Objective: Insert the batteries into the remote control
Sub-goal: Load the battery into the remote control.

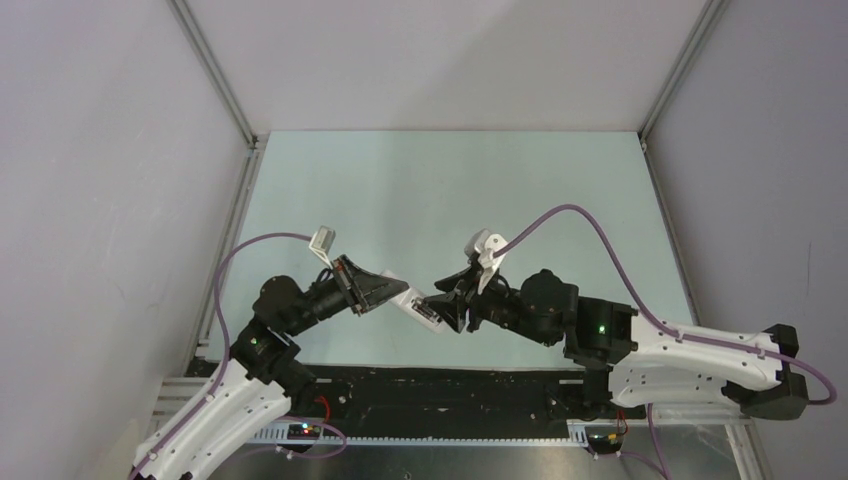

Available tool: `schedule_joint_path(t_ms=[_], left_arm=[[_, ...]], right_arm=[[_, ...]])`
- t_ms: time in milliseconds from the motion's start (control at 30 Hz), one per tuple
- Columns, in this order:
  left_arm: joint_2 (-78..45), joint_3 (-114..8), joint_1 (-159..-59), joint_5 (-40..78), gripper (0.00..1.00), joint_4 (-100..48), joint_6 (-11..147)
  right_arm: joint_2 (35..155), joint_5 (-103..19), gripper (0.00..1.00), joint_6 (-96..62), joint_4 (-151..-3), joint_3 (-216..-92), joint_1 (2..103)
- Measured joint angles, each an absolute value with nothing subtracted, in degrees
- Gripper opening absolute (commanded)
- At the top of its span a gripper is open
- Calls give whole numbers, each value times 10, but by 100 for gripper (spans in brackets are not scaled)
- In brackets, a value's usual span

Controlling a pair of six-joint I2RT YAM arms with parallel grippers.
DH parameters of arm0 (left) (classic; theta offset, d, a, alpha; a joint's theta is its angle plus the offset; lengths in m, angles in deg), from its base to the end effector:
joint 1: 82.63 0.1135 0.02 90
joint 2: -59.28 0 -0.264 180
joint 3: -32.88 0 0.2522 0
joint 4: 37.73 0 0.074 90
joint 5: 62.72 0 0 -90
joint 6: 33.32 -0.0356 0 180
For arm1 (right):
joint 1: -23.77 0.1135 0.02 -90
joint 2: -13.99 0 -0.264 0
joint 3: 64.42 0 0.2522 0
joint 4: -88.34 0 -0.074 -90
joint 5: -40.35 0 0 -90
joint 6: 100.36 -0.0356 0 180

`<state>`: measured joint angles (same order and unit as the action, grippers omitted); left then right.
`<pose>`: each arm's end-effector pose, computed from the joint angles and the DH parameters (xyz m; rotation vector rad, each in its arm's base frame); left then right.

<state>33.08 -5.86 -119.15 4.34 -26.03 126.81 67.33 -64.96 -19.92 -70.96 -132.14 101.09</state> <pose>0.1011 -0.0921 0.2864 -0.1676 1.8521 -1.7032 0.0562 0.2071 0.3760 -0.8003 1.5694 0.9061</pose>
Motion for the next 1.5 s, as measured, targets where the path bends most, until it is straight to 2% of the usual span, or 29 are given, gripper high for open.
schedule_joint_path(t_ms=[133,400,567,1000,1500], left_arm=[[331,-59,-1191,43,2,-260,1268],[324,-59,-1191,43,2,-260,1268],[323,-59,-1191,43,2,-261,1268],[323,-59,-1191,43,2,-260,1268],[323,-59,-1191,43,2,-260,1267]], right_arm=[[664,-665,41,-261,-708,-1321,1008],[658,-712,53,-423,-682,-1321,1003],[678,-719,52,-492,-669,-1321,1001],[717,-728,61,-547,-643,-1321,998],[728,-727,59,-588,-649,-1321,989]])
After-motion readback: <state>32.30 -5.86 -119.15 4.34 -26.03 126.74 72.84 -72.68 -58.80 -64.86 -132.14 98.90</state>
